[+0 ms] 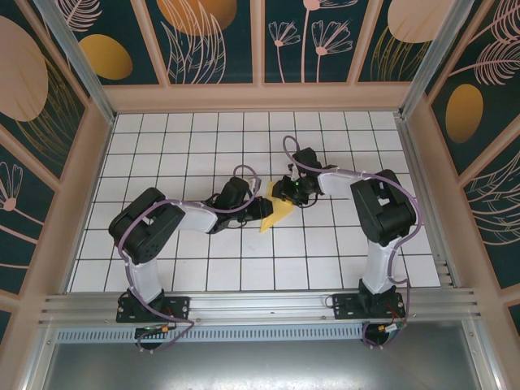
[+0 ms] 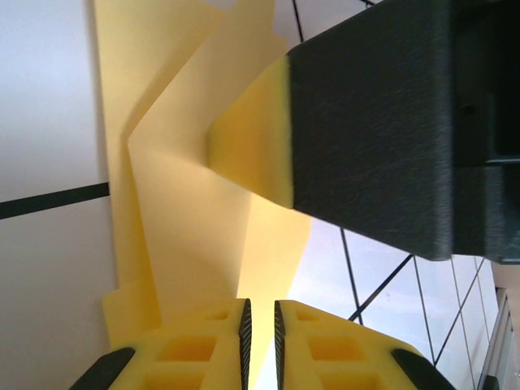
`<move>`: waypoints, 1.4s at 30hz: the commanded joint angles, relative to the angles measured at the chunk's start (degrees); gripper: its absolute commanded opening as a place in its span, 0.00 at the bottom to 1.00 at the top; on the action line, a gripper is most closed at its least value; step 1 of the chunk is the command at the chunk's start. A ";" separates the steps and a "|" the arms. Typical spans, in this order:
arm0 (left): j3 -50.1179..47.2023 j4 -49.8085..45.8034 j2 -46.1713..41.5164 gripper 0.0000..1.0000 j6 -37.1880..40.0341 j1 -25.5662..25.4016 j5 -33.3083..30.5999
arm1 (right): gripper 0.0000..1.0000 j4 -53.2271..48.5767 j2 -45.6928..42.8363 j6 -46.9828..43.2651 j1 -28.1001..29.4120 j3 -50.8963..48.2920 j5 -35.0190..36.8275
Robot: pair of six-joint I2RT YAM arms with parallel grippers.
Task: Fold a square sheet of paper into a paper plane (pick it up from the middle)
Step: Fourth fold the wing at the center of the table.
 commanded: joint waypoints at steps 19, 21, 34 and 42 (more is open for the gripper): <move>2.06 -5.61 2.19 0.17 1.45 -0.21 -3.66 | 0.42 -5.87 11.34 -0.81 1.10 -4.31 14.89; 2.16 -5.73 2.48 0.17 1.42 -0.20 -3.57 | 0.40 -6.20 11.68 -0.64 1.15 -4.14 15.37; 2.78 -8.15 3.43 0.15 1.58 -0.20 -4.65 | 0.38 -6.38 12.86 -0.19 1.63 -4.04 16.09; 3.82 -14.16 5.00 0.11 0.96 -0.20 -6.02 | 0.38 -6.51 12.19 0.24 1.78 -3.70 15.23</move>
